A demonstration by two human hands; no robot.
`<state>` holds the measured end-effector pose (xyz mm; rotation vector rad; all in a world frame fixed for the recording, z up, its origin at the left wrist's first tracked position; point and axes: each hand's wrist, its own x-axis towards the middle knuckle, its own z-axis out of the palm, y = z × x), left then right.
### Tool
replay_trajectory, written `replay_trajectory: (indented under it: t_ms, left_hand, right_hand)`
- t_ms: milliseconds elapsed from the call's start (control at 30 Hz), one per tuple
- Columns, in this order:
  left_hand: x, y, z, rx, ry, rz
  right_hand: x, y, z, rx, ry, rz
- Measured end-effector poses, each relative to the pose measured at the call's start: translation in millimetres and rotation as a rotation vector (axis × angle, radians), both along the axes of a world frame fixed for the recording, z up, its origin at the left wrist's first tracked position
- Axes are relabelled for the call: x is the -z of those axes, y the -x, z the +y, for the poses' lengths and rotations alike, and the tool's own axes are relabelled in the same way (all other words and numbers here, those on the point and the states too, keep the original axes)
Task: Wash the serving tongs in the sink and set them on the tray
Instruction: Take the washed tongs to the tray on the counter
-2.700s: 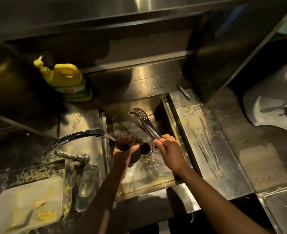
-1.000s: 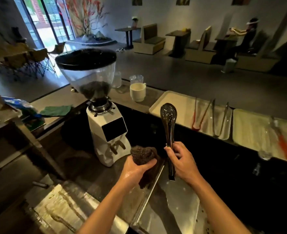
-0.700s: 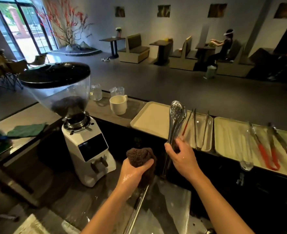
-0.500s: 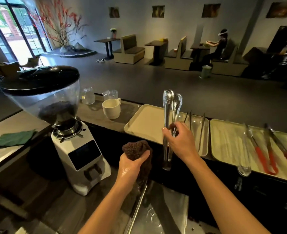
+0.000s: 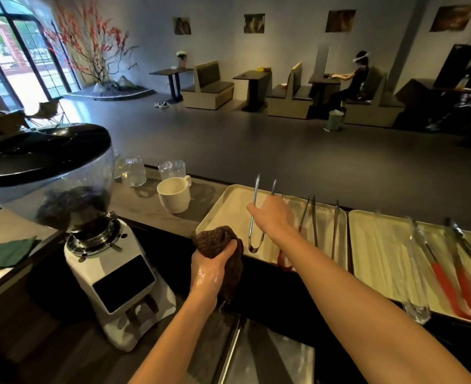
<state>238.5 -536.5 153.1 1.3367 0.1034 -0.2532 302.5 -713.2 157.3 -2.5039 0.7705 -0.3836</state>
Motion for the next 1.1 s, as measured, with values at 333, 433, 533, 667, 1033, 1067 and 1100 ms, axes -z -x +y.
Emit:
replay_trajectory:
  t_ms: [333, 433, 533, 667, 1033, 1067, 1100]
  left_hand:
    - [13.1, -4.8, 5.3, 0.011, -0.024, 0.03]
    - [13.8, -3.0, 10.3, 0.023, -0.014, 0.009]
    - [12.0, -1.0, 16.2, 0.0, 0.0, 0.021]
    - [10.6, 2.0, 27.8, -0.023, 0.023, 0.043]
    - [31.5, 37.0, 105.3, -0.118, -0.002, 0.04]
    - [36.2, 40.6, 116.1, -0.13, -0.008, 0.037]
    - [39.5, 43.5, 123.7, -0.134, -0.006, 0.043]
  right_hand:
    - [28.0, -25.3, 1.8, 0.01, 0.042, 0.133]
    - [24.3, -22.3, 7.6, 0.026, 0.076, 0.156]
    - [22.5, -15.7, 12.9, 0.049, 0.12, 0.117]
    - [17.2, 1.8, 27.4, -0.011, 0.203, -0.054]
    - [26.3, 66.7, 133.6, -0.374, 0.064, -0.219]
    - [30.6, 71.4, 145.1, -0.398, 0.035, -0.228]
    - [35.4, 74.8, 152.9, -0.414, -0.001, -0.232]
